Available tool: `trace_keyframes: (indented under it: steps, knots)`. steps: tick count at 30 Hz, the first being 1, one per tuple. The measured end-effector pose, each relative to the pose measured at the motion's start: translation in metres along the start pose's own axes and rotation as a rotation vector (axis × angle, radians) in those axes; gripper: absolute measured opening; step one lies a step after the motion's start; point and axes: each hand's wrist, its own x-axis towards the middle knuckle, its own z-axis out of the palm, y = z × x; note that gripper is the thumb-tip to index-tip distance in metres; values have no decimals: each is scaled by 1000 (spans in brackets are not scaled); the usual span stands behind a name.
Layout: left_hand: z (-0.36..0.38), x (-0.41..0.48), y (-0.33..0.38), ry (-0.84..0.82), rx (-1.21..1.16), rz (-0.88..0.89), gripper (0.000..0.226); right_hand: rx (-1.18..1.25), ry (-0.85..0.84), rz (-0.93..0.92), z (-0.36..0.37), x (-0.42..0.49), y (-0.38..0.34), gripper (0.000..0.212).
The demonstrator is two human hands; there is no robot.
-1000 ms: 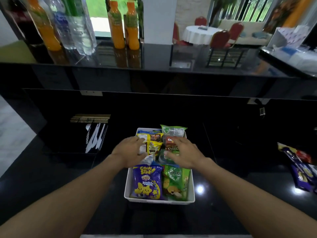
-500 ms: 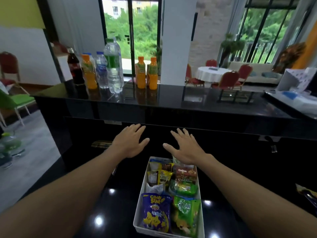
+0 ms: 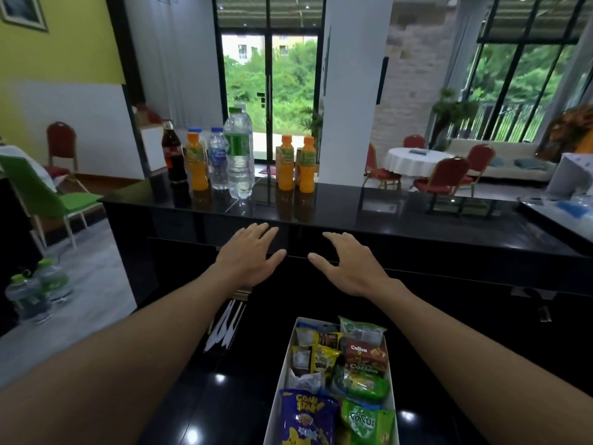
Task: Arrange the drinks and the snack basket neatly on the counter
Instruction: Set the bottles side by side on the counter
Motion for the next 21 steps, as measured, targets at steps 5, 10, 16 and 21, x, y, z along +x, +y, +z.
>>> trace_keyframes:
  steps: [5, 10, 16, 21]
  knots:
    - [-11, 14, -13, 30, -9, -15, 70, -1, 44, -15, 2, 19, -5, 81]
    - [-20, 33, -35, 45, -12, -10, 69, 3, 72, -12, 2, 43, -12, 79]
    - [-24, 54, -73, 80, -25, -16, 68, -5, 93, 1, 8, 78, -30, 76]
    - [-29, 71, -110, 120, -29, -28, 66, 39, 119, -11, 12, 115, -50, 74]
